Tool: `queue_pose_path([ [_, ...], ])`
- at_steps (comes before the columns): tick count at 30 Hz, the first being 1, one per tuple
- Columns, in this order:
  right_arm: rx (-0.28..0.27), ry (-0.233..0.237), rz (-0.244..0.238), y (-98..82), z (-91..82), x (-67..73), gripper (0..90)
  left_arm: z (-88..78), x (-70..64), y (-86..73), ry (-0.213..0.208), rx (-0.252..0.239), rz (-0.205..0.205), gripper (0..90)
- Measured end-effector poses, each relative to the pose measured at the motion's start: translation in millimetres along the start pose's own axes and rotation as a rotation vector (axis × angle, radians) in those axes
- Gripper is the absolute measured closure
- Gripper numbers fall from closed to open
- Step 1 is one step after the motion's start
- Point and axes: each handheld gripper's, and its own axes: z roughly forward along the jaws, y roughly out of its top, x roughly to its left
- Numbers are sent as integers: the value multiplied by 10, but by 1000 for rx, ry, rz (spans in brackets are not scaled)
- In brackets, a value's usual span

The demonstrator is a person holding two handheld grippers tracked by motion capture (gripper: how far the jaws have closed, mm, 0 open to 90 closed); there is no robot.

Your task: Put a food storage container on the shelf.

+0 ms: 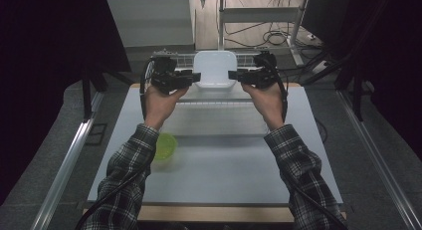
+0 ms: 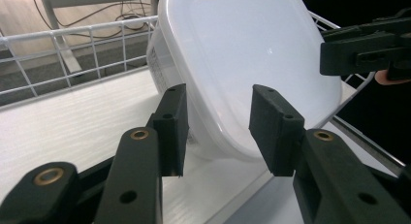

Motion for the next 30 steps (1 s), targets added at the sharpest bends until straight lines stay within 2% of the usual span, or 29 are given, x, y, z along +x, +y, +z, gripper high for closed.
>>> queue_pose_path([
  [6,-5,9,14,5,16,-44,564,12,14,16,-10,2,-8,591],
  [11,-13,-27,-11,24,50,-39,549,26,20,43,-9,-3,-3,573],
  [16,-16,-25,-10,26,62,-44,545,20,34,41,-18,-9,-16,569],
  [21,-34,-23,-14,39,-1,-43,550,-52,67,36,14,-36,-18,607],
  [23,-55,-35,-14,43,-51,-68,584,-77,115,17,30,-39,-28,658],
  [25,-59,-46,-2,34,-77,-111,656,-69,159,-19,51,-35,-36,710],
  [27,-40,-66,-2,5,-54,-146,750,-15,191,-60,56,-11,-50,753],
  [28,-11,-76,-2,-38,8,-166,799,17,199,-78,59,-1,-52,771],
  [30,1,-79,-6,-61,42,-171,814,83,193,-105,64,8,-62,774],
])
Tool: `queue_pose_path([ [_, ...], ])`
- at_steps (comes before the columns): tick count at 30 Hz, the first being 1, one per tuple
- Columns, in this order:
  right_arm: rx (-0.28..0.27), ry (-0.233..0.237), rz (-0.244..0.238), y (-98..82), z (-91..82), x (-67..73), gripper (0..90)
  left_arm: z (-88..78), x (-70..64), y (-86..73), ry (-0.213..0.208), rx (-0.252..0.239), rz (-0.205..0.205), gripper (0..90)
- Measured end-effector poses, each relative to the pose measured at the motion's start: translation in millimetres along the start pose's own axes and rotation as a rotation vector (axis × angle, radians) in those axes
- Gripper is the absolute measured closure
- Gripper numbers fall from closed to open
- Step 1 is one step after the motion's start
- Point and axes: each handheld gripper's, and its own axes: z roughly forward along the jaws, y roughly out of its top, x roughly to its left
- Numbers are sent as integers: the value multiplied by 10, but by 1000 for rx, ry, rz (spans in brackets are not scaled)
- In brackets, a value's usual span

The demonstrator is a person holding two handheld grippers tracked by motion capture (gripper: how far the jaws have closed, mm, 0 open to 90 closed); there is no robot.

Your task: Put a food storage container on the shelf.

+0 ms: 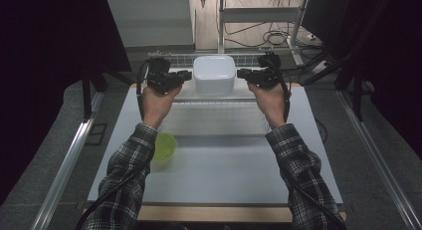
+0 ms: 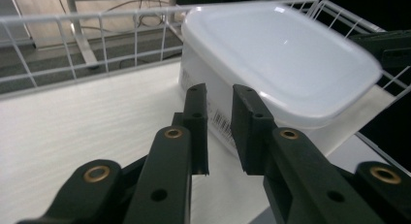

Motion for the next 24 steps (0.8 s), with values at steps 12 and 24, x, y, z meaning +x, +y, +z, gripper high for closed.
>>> queue_pose_path([
  [12,24,21,-10,-100,54,51,848,78,17,-5,28,8,-9,789],
  [24,4,29,-42,-226,-97,23,723,-151,5,-123,45,0,44,617],
])
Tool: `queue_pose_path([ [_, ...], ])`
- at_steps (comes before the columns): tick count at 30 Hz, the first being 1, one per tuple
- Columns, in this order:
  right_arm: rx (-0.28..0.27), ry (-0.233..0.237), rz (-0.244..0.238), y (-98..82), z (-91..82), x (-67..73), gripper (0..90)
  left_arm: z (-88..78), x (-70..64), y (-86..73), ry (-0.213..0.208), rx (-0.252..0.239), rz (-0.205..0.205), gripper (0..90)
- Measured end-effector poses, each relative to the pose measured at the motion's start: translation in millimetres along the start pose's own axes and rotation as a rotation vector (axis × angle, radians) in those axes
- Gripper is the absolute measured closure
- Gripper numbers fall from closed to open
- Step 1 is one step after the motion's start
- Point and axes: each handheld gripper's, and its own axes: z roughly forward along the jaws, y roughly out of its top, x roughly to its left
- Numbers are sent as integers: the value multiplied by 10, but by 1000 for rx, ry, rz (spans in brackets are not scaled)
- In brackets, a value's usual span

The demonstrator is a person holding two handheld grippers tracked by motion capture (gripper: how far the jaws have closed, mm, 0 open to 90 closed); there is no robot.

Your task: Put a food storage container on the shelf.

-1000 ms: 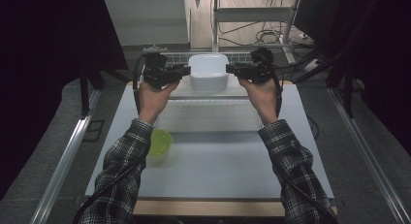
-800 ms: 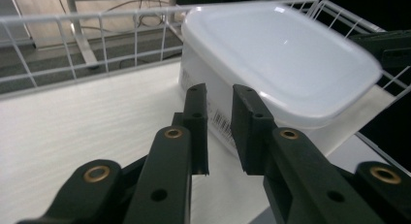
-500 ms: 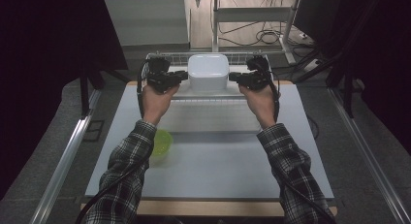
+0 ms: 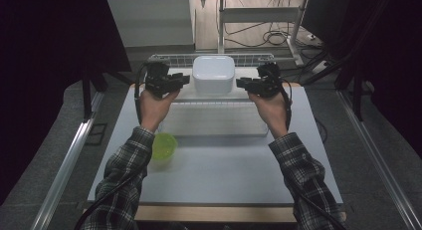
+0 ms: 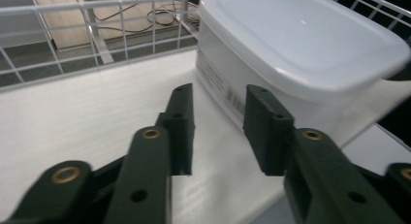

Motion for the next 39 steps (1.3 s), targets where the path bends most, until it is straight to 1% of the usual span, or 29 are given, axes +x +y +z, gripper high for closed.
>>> queue_pose_path([
  [1,-2,2,-6,-28,-25,-1,707,-27,-15,-32,-8,3,10,599],
  [3,-2,0,-20,-87,-65,0,671,-83,-48,-102,-8,9,37,558],
  [4,-7,8,-24,-144,-104,2,635,-135,-92,-172,-19,4,52,516],
  [5,-7,8,-24,-144,-104,2,635,-135,-92,-172,-19,4,52,496],
  [6,-11,10,-28,-170,-125,7,617,-163,-112,-207,-29,1,58,496],
  [9,-21,22,-41,-240,-187,39,568,-239,-164,-311,-51,0,82,442],
  [13,-28,36,-64,-337,-259,114,496,-306,-226,-462,-80,2,91,377],
  [14,-33,43,-73,-390,-290,155,463,-320,-239,-499,-85,4,92,344],
  [15,-33,43,-73,-390,-290,155,463,-335,-254,-535,-89,6,91,344],
  [17,-30,51,-87,-447,-312,194,435,-363,-284,-604,-96,13,99,321],
  [18,-25,51,-102,-510,-325,231,407,-377,-301,-636,-98,13,106,293],
  [19,-25,51,-102,-510,-325,231,407,-390,-317,-668,-104,13,110,293],
  [21,-22,52,-116,-575,-338,262,385,-415,-353,-731,-119,16,116,272],
  [22,-18,51,-127,-643,-350,286,358,-429,-373,-762,-121,15,122,245],
  [24,-19,53,-136,-712,-364,303,333,-451,-411,-829,-131,19,138,211],
  [25,-19,53,-136,-712,-364,303,333,-459,-429,-865,-134,21,141,211],
  [26,-15,51,-143,-783,-374,316,305,-476,-457,-939,-140,26,146,191],
  [27,-15,51,-143,-783,-374,316,305,-476,-457,-939,-140,26,146,179],
  [28,-13,51,-149,-820,-377,320,296,-481,-465,-978,-149,29,146,179],
  [30,-9,46,-160,-895,-382,321,272,-486,-482,-1061,-157,36,140,148],
  [31,-5,45,-164,-935,-381,321,262,-485,-491,-1103,-160,41,144,139],
  [33,6,45,-173,-1012,-379,314,238,-485,-509,-1189,-146,45,150,123],
  [35,13,38,-176,-1087,-379,304,215,-478,-520,-1270,-139,52,170,103],
  [37,16,35,-175,-1161,-382,293,192,-470,-532,-1346,-122,57,184,86],
  [39,19,32,-173,-1224,-385,277,167,-454,-531,-1413,-127,64,192,70],
])
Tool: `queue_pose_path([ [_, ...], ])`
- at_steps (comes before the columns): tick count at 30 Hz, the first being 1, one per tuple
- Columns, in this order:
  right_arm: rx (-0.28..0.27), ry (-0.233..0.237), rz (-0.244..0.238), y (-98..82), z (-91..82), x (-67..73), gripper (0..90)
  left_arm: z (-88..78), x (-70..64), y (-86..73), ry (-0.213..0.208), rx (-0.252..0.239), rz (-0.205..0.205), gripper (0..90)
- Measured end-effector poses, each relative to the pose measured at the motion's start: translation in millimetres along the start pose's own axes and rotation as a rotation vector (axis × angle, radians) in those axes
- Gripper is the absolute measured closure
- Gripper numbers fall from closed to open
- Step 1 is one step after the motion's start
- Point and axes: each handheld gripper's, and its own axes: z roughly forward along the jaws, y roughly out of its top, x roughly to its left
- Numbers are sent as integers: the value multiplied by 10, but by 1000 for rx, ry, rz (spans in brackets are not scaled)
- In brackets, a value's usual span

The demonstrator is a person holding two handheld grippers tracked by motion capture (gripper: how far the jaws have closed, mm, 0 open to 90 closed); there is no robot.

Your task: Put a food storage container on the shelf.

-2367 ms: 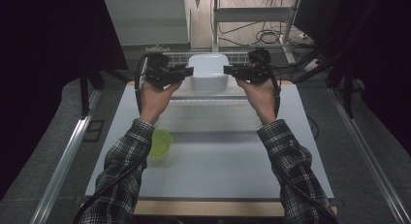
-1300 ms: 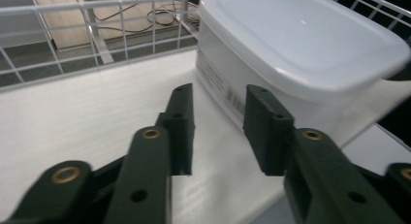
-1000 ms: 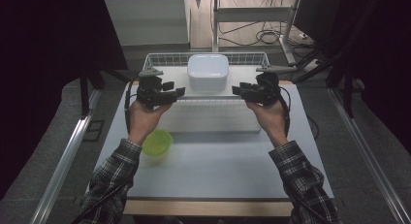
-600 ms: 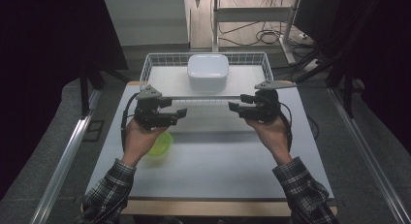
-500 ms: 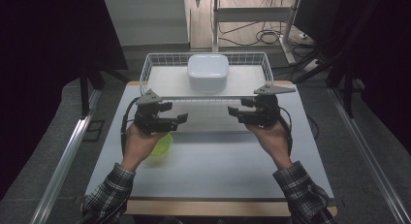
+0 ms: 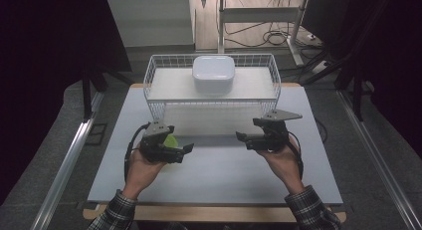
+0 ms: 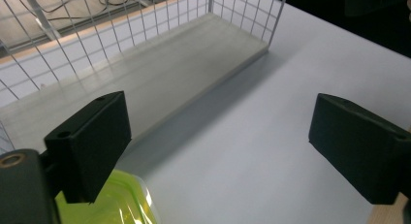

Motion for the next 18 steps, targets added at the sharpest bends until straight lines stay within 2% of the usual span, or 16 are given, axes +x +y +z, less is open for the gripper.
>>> queue_pose_path([
  [3,7,6,-4,-84,-2,5,133,24,-9,-92,4,8,12,47],
  [6,18,25,-11,-174,-4,17,96,35,-19,-192,-8,-5,9,31],
  [10,33,40,-23,-314,1,38,52,6,-39,-317,-15,-19,-11,24],
  [14,57,65,-27,-462,13,58,22,-46,-57,-443,8,-43,-3,25],
  [16,66,76,-21,-533,12,68,14,-60,-75,-505,12,-42,-2,34],
  [18,75,85,-17,-598,8,80,6,-49,-104,-563,4,-15,6,42],
])
